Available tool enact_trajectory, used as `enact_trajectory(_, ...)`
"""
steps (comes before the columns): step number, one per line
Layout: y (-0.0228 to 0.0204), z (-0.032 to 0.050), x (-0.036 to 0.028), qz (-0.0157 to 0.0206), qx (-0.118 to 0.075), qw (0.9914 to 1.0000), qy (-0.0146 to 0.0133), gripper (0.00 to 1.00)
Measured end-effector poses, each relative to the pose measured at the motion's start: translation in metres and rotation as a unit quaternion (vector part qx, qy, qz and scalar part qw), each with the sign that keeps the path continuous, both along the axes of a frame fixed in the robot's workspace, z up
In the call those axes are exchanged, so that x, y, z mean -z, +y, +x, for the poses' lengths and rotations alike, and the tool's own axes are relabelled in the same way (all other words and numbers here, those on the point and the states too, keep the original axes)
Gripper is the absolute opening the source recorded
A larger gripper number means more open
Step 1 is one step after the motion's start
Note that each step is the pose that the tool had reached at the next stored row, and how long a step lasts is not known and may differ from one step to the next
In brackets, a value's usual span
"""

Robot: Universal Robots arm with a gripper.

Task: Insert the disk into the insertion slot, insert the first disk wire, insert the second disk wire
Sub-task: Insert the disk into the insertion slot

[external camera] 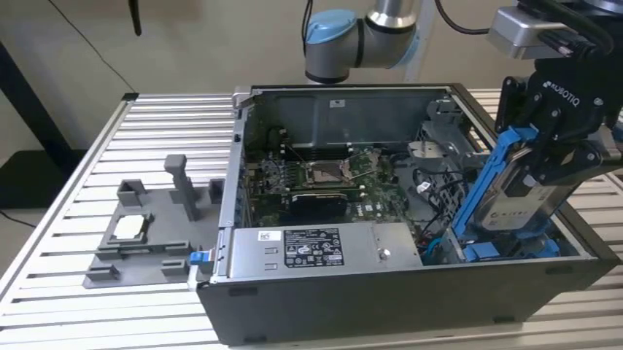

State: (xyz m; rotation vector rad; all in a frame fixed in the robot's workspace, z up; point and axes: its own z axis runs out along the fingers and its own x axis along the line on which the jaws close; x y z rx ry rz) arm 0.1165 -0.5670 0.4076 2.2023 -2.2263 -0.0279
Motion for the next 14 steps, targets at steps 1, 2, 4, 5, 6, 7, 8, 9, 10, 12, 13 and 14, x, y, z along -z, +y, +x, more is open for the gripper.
enact_trajectory(1,0.0001,0.0003,0.0001,0.0001,0.000,1.00000,0.0018,0.33)
enact_trajectory(2,0.0001,0.0008,-0.0002,0.0002,0.000,0.99999,0.0043,0.33)
enact_trajectory(4,0.0001,0.0020,-0.0022,0.0007,0.000,0.99993,0.0116,0.33)
enact_trajectory(5,0.0000,0.0027,-0.0040,0.0003,0.000,0.99988,0.0154,0.33)
enact_trajectory(6,0.0000,0.0035,-0.0056,0.0001,0.000,0.99982,0.0192,0.33)
enact_trajectory(7,0.0001,0.0042,-0.0060,-0.0002,0.000,0.99977,0.0217,0.33)
enact_trajectory(8,0.0001,0.0047,-0.0060,-0.0001,0.000,0.99976,0.0220,0.33)
enact_trajectory(9,0.0001,0.0054,-0.0058,0.0000,0.000,0.99975,0.0225,0.33)
enact_trajectory(10,0.0001,0.0063,-0.0054,0.0001,0.000,0.99974,0.0227,0.33)
enact_trajectory(12,0.0000,0.0081,-0.0045,0.0002,0.000,0.99973,0.0231,0.33)
enact_trajectory(13,0.0000,0.0086,-0.0040,0.0001,0.000,0.99973,0.0232,0.33)
enact_trajectory(14,0.0000,0.0087,-0.0032,-0.0001,0.000,0.99973,0.0233,0.33)
